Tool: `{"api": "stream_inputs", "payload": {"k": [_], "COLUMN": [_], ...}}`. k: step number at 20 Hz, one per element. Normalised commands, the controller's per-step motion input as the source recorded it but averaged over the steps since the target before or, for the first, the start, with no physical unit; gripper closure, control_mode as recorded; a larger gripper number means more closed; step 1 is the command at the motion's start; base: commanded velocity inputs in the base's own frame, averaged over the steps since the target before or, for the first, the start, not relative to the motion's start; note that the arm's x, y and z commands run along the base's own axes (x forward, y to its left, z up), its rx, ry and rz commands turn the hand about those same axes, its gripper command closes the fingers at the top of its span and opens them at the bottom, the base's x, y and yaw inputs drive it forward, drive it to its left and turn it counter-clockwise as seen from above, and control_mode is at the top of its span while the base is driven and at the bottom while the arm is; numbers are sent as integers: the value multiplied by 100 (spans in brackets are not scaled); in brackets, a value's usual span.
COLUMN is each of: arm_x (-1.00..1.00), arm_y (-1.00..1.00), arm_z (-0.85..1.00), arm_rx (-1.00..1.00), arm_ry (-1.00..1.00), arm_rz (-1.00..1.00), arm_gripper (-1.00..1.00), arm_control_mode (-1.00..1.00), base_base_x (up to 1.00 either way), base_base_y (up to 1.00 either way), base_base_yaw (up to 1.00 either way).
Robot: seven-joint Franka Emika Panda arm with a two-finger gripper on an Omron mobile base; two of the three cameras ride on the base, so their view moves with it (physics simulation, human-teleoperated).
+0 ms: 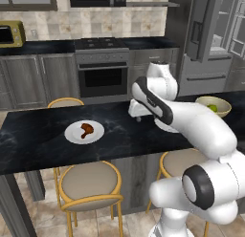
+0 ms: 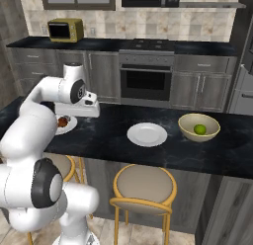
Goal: Pick the chicken drumstick and lime from their plates and place them in the bowl. Then put the bowl in the fridge.
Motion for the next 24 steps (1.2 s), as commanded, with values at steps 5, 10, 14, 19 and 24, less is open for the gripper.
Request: {"api": "stream_inputs", "payload": {"k": [5,10,14,19,24], "arm_x": [7,12,11,19,30], "arm_y": [86,82,73,61,54], "arm_z": [-1,-8,-16,-22,-24], "arm_rx": [0,0,0,1,0], "arm_ry": [1,4,1,4,3], "arm_rz": [0,-3,-15,-22,-20], "arm_gripper": [-100,-100,-100,-100,-100], "arm_control_mode": [-100,-100,-100,-100,-100], "base_base_x": [0,0,0,0,0], "base_base_y": [0,0,0,0,0], "base_base_yaw": [0,0,0,0,0]}}
